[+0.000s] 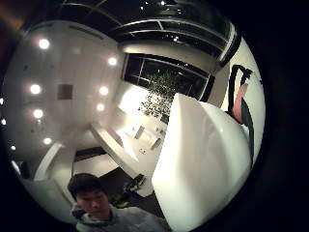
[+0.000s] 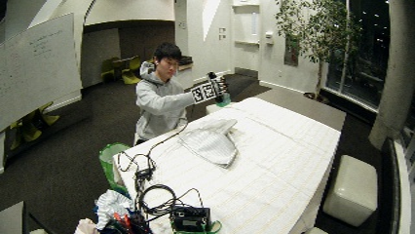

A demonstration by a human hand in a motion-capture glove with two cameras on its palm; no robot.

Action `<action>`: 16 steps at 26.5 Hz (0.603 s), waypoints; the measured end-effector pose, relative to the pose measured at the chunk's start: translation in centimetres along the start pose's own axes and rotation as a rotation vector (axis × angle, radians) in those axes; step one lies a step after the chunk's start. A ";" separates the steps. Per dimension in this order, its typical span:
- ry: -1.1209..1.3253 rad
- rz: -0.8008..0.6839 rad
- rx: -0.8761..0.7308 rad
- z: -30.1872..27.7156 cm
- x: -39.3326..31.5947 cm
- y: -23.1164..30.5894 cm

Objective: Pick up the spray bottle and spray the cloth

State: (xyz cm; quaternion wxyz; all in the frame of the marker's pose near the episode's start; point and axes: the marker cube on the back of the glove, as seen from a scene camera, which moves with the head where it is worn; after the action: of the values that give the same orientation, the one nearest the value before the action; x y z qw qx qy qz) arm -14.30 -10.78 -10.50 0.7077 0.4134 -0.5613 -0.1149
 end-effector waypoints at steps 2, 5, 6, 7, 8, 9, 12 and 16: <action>-0.022 -0.003 0.015 1.6 1.2 0.2; -0.043 0.014 0.021 4.1 3.5 0.6; -0.044 0.026 0.014 5.0 4.5 0.8; -0.038 0.041 -0.001 5.8 5.6 0.9; -0.026 0.055 -0.022 6.6 6.7 1.1; -0.009 0.067 -0.046 7.4 7.9 1.3; 0.042 0.097 -0.115 9.4 11.0 2.0; 0.073 0.126 -0.165 11.2 14.1 3.0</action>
State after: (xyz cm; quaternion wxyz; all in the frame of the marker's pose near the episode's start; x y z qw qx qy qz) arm -20.34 -22.88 1.83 0.7651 0.3216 -0.5486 -0.1007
